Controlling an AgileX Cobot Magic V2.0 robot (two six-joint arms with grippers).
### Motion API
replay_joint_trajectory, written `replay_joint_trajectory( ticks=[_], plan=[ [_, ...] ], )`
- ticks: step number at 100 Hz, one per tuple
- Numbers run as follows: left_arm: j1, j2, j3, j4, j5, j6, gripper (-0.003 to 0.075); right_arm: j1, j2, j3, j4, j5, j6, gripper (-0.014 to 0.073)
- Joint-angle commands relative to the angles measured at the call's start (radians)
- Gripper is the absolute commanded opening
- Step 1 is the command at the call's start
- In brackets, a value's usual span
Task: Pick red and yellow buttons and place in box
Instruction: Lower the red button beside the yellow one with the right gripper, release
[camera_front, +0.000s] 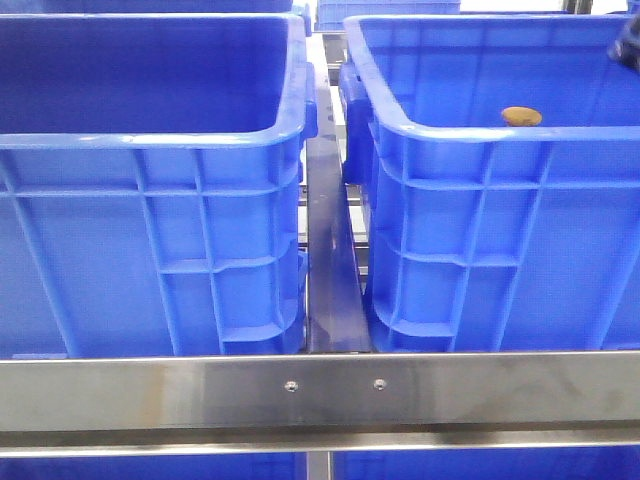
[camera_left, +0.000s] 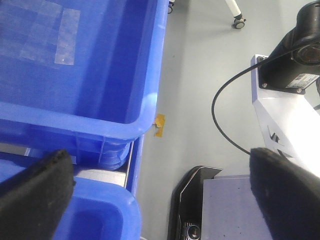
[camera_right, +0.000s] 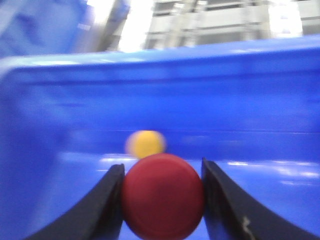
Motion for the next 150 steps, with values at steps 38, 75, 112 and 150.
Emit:
replay_joint_trajectory(
  ticks=[38, 75, 112, 150],
  plan=[
    [0.001, -0.037, -0.031, -0.054, 0.032, -0.011, 0.0670, 0.052, 0.255, -0.197, 0.021, -0.167, -0.215, 0.0148],
    [0.001, -0.037, -0.031, -0.054, 0.030, -0.011, 0.0670, 0.053, 0.423, -0.297, 0.022, -0.183, -0.215, 0.0148],
    [0.001, -0.037, -0.031, -0.054, 0.030, -0.011, 0.0670, 0.053, 0.442, -0.302, 0.027, -0.188, -0.215, 0.0471],
    [0.001, -0.037, -0.031, -0.054, 0.030, -0.011, 0.0670, 0.052, 0.428, -0.302, 0.037, -0.156, -0.214, 0.0510]
  ],
)
